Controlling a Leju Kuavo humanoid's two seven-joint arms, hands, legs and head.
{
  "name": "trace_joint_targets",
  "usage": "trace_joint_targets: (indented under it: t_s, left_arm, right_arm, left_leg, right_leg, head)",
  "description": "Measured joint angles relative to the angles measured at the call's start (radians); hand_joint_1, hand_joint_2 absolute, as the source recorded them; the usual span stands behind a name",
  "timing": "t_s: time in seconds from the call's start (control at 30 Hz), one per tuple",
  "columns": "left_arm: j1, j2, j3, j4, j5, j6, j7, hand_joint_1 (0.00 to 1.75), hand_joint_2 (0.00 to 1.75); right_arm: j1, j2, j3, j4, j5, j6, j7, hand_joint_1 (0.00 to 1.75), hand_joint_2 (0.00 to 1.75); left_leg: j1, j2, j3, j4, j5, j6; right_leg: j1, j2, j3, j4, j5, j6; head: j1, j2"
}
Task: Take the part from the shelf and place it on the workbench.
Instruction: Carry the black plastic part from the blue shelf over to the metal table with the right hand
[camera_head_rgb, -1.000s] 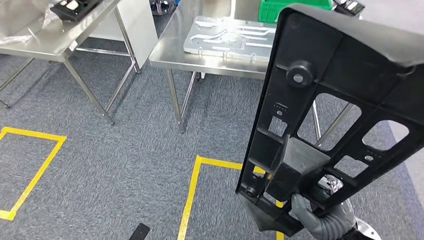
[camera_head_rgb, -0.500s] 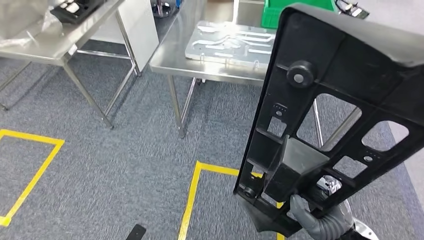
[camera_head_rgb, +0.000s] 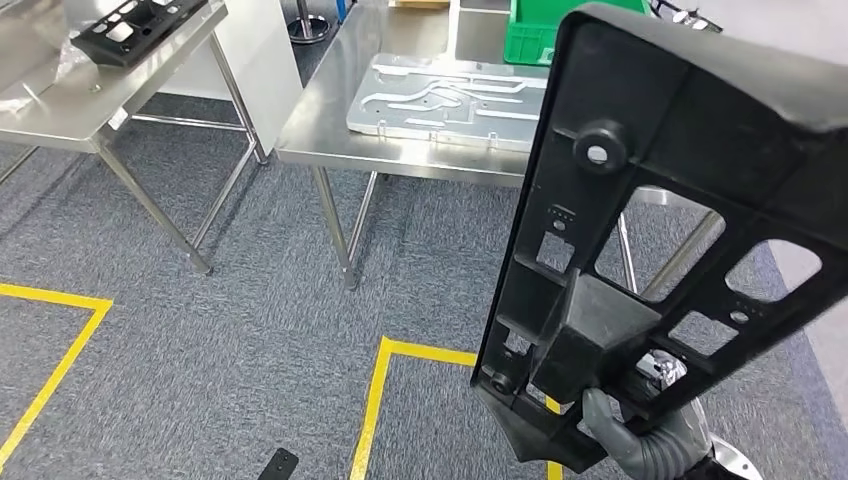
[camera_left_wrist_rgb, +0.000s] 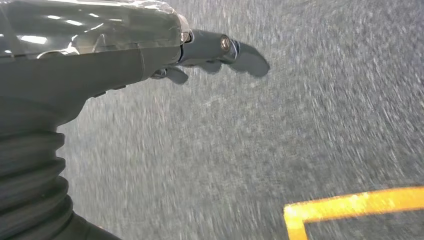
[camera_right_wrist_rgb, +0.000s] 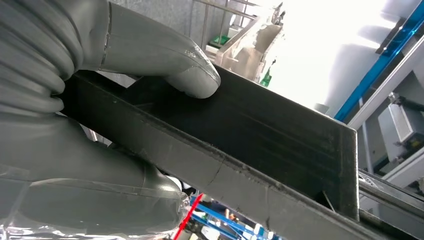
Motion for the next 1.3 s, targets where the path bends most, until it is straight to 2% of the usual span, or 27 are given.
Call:
trace_joint_targets:
  t_s: [0.07, 0.1, 0.17, 0.2, 0.27, 0.3, 0.33, 0.37, 0.4, 0.43, 0.5, 0.57, 0.63, 0.7, 0.77, 0.8, 0.83, 0.87, 0.93, 0.97, 1.0, 1.07, 1.17, 1.2, 1.23, 1.27, 1.3]
  left_arm:
    - [0.002, 0.001, 0.0, 0.0, 0.001, 0.0, 0.0, 0.0, 1.75]
    - [0.004, 0.001, 0.0, 0.0, 0.001, 0.0, 0.0, 0.0, 1.75]
    - [0.002, 0.001, 0.001, 0.0, 0.003, 0.0, 0.0, 0.0, 1.75]
    - [0.0, 0.001, 0.001, 0.0, 0.004, 0.0, 0.0, 0.0, 1.75]
    - [-0.002, 0.001, 0.001, 0.0, 0.005, 0.0, 0.001, 0.0, 1.75]
    - [-0.001, 0.001, 0.001, 0.0, 0.005, 0.0, 0.001, 0.0, 1.75]
    - [0.0, 0.0, 0.001, 0.0, 0.005, 0.0, 0.001, 0.0, 1.75]
    - [0.001, 0.0, 0.001, 0.0, 0.006, 0.0, 0.001, 0.0, 1.75]
    - [0.002, 0.0, 0.001, 0.0, 0.006, 0.0, 0.001, 0.0, 1.75]
    - [0.002, 0.0, 0.001, 0.0, 0.006, 0.0, 0.001, 0.0, 1.75]
    - [0.0, 0.0, 0.002, 0.0, 0.007, 0.0, 0.001, 0.0, 1.75]
    - [-0.001, -0.001, 0.002, 0.0, 0.007, 0.0, 0.002, 0.0, 1.75]
    - [-0.002, -0.001, 0.002, 0.0, 0.008, 0.0, 0.003, 0.0, 1.75]
    - [-0.005, -0.001, 0.002, 0.0, 0.008, 0.0, 0.003, 0.0, 1.75]
    - [-0.005, -0.001, 0.001, 0.0, 0.008, 0.0, 0.003, 0.0, 1.75]
    - [-0.003, -0.001, 0.001, 0.0, 0.008, 0.0, 0.003, 0.0, 1.75]
    - [-0.002, -0.001, 0.001, 0.0, 0.008, 0.0, 0.004, 0.0, 1.75]
    - [-0.001, -0.001, 0.002, 0.0, 0.008, 0.0, 0.004, 0.0, 1.75]
    - [0.0, -0.001, 0.002, 0.0, 0.008, 0.0, 0.004, 0.0, 1.75]
    - [0.0, 0.0, 0.002, 0.0, 0.008, 0.0, 0.004, 0.0, 1.75]
    - [-0.001, 0.001, 0.002, 0.0, 0.008, 0.0, 0.004, 0.0, 1.75]
    - [-0.001, 0.002, 0.002, 0.0, 0.008, 0.0, 0.004, 0.0, 1.75]
    - [0.0, 0.001, 0.002, 0.0, 0.01, 0.001, 0.004, 0.0, 1.75]
    - [-0.001, 0.0, 0.002, 0.0, 0.01, 0.001, 0.004, 0.0, 1.75]
    - [-0.002, -0.001, 0.003, 0.0, 0.011, 0.001, 0.003, 0.0, 1.75]
    - [-0.003, -0.001, 0.003, 0.0, 0.012, 0.001, 0.003, 0.0, 1.75]
    - [-0.003, -0.002, 0.003, 0.0, 0.012, 0.001, 0.003, 0.0, 1.75]
  right_arm:
    - [0.004, 0.001, 0.0, -0.003, 0.002, -0.001, 0.002, 1.75, 1.75]
    - [0.006, 0.001, 0.0, -0.005, 0.002, -0.002, 0.003, 1.75, 1.75]
    - [0.006, 0.001, 0.0, -0.009, 0.002, -0.001, 0.002, 1.75, 1.75]
    - [0.006, 0.001, 0.0, -0.011, 0.002, 0.0, 0.002, 1.75, 1.75]
    - [0.007, 0.002, 0.0, -0.011, 0.002, 0.002, 0.001, 1.75, 1.75]
    - [0.009, 0.002, 0.0, -0.011, 0.002, 0.002, 0.002, 1.75, 1.75]
    - [0.01, 0.002, 0.0, -0.01, 0.002, 0.002, 0.002, 1.75, 1.75]
    - [0.01, 0.002, 0.0, -0.011, 0.002, 0.002, 0.002, 1.75, 1.75]
    - [0.01, 0.002, 0.0, -0.011, 0.002, 0.002, 0.002, 1.75, 1.75]
    - [0.01, 0.002, 0.0, -0.01, 0.002, 0.002, 0.002, 1.75, 1.75]
    - [0.009, 0.002, 0.0, -0.009, 0.003, 0.003, 0.002, 1.75, 1.75]
    - [0.008, 0.002, 0.0, -0.009, 0.003, 0.004, 0.002, 1.75, 1.75]
    - [0.007, 0.002, 0.0, -0.01, 0.003, 0.004, 0.003, 1.75, 1.75]
    - [0.005, 0.003, 0.0, -0.01, 0.003, 0.004, 0.002, 1.75, 1.75]
    - [0.003, 0.004, 0.0, -0.01, 0.003, 0.004, 0.002, 1.75, 1.75]
    - [0.003, 0.004, 0.0, -0.01, 0.003, 0.005, 0.002, 1.75, 1.75]
    - [0.003, 0.004, 0.0, -0.01, 0.003, 0.005, 0.002, 1.75, 1.75]
    - [0.003, 0.004, 0.0, -0.01, 0.003, 0.005, 0.002, 1.75, 1.75]
    - [0.003, 0.005, 0.0, -0.01, 0.003, 0.005, 0.002, 1.75, 1.75]
    - [0.003, 0.005, 0.0, -0.01, 0.003, 0.005, 0.002, 1.75, 1.75]
    - [0.003, 0.005, 0.0, -0.01, 0.003, 0.005, 0.002, 1.75, 1.75]
    - [0.003, 0.006, 0.0, -0.009, 0.004, 0.005, 0.002, 1.75, 1.75]
    - [0.001, 0.005, 0.0, -0.012, 0.004, 0.006, 0.002, 1.75, 1.75]
    - [0.0, 0.005, 0.0, -0.013, 0.004, 0.006, 0.002, 1.75, 1.75]
    - [0.0, 0.005, 0.0, -0.013, 0.003, 0.007, 0.001, 1.75, 1.75]
    - [0.001, 0.005, 0.0, -0.012, 0.003, 0.008, 0.001, 1.75, 1.75]
    - [0.001, 0.005, 0.0, -0.01, 0.003, 0.009, 0.001, 1.75, 1.75]
  left_leg:
    - [-0.003, -0.001, 0.006, -0.016, -0.005, 0.011]
    - [-0.001, -0.001, 0.015, -0.023, 0.003, 0.016]
    - [0.005, -0.001, 0.037, -0.033, 0.002, 0.024]
    - [0.006, -0.001, 0.044, -0.036, -0.001, 0.027]
    - [0.006, -0.002, 0.055, -0.037, -0.011, 0.03]
    - [0.006, -0.002, 0.061, -0.037, -0.017, 0.029]
    - [0.007, -0.002, 0.07, -0.037, -0.024, 0.027]
    - [0.008, -0.003, 0.081, -0.037, -0.032, 0.025]
    - [0.009, -0.004, 0.094, -0.037, -0.042, 0.022]
    - [0.009, -0.004, 0.104, -0.037, -0.05, 0.017]
    - [0.008, -0.005, 0.115, -0.038, -0.064, 0.006]
    - [0.007, -0.005, 0.12, -0.035, -0.069, -0.007]
    - [0.009, -0.004, 0.119, -0.015, -0.077, -0.018]
    - [0.012, -0.004, 0.074, 0.071, -0.104, -0.025]
    - [0.013, -0.004, -0.007, 0.2, -0.15, -0.029]
    - [0.014, -0.004, -0.041, 0.245, -0.164, -0.031]
    - [0.014, -0.004, -0.061, 0.256, -0.158, -0.031]
    - [0.013, -0.004, -0.062, 0.229, -0.128, -0.029]
    - [0.009, -0.004, -0.025, 0.1, -0.033, -0.016]
    - [0.005, -0.003, -0.006, 0.041, -0.009, -0.009]
    - [0.001, -0.003, 0.006, 0.004, 0.001, -0.003]
    - [-0.005, -0.004, 0.013, -0.015, -0.005, 0.005]
    - [0.006, -0.004, 0.034, -0.037, 0.014, 0.017]
    - [0.01, -0.004, 0.041, -0.044, 0.015, 0.021]
    - [0.009, -0.004, 0.046, -0.046, 0.012, 0.023]
    - [0.01, -0.003, 0.05, -0.047, 0.008, 0.025]
    - [0.01, -0.004, 0.054, -0.046, 0.003, 0.025]
  right_leg:
    - [0.0, 0.001, 0.003, 0.003, -0.001, 0.013]
    - [-0.001, 0.001, 0.006, 0.01, -0.004, 0.019]
    - [-0.002, -0.001, -0.011, 0.057, -0.023, 0.029]
    - [-0.005, -0.002, -0.039, 0.107, -0.044, 0.033]
    - [-0.009, -0.003, -0.119, 0.224, -0.091, 0.04]
    - [-0.012, -0.003, -0.152, 0.261, -0.099, 0.044]
    - [-0.014, -0.004, -0.169, 0.264, -0.086, 0.047]
    - [-0.016, -0.005, -0.167, 0.229, -0.051, 0.048]
    - [-0.017, -0.006, -0.151, 0.166, 0.001, 0.048]
    - [-0.016, -0.007, -0.132, 0.105, 0.042, 0.045]
    - [-0.01, -0.01, -0.112, 0.026, 0.082, 0.034]
    - [-0.005, -0.01, -0.11, 0.017, 0.077, 0.018]
    - [-0.008, -0.008, -0.097, 0.011, 0.077, 0.003]
    - [-0.01, -0.009, -0.08, 0.006, 0.072, -0.008]
    - [-0.008, -0.009, -0.07, 0.006, 0.061, -0.016]
    - [-0.007, -0.008, -0.064, 0.006, 0.056, -0.017]
    - [-0.005, -0.006, -0.056, 0.006, 0.05, -0.017]
    - [-0.004, -0.004, -0.047, 0.006, 0.043, -0.017]
    - [-0.002, -0.003, -0.026, 0.005, 0.03, -0.015]
    - [-0.001, -0.002, -0.02, 0.005, 0.024, -0.013]
    - [-0.001, -0.002, -0.017, 0.005, 0.02, -0.008]
    - [-0.001, -0.001, -0.016, 0.004, 0.013, 0.003]
    - [0.0, -0.003, -0.017, 0.026, -0.009, 0.021]
    - [0.0, -0.003, -0.035, 0.064, -0.029, 0.026]
    - [-0.003, -0.004, -0.067, 0.122, -0.054, 0.03]
    - [-0.007, -0.004, -0.108, 0.189, -0.079, 0.034]
    - [-0.011, -0.004, -0.145, 0.245, -0.092, 0.039]
  head:
    - [0.0, 0.0]
    - [0.0, 0.0]
    - [0.0, 0.0]
    - [0.001, 0.0]
    - [0.001, 0.0]
    - [0.001, 0.0]
    - [0.001, 0.0]
    - [0.001, 0.0]
    - [0.001, 0.0]
    - [0.001, 0.0]
    - [0.001, 0.0]
    - [0.0, 0.0]
    - [0.0, 0.0]
    - [0.0, 0.0]
    - [0.0, 0.0]
    - [0.0, 0.0]
    - [0.0, 0.0]
    - [0.0, 0.0]
    - [0.0, 0.0]
    - [0.0, 0.0]
    - [0.0, 0.0]
    - [-0.001, 0.0]
    - [0.0, 0.0]
    - [0.0, 0.0]
    - [0.0, 0.0]
    - [0.0, 0.0]
    - [0.0, 0.0]
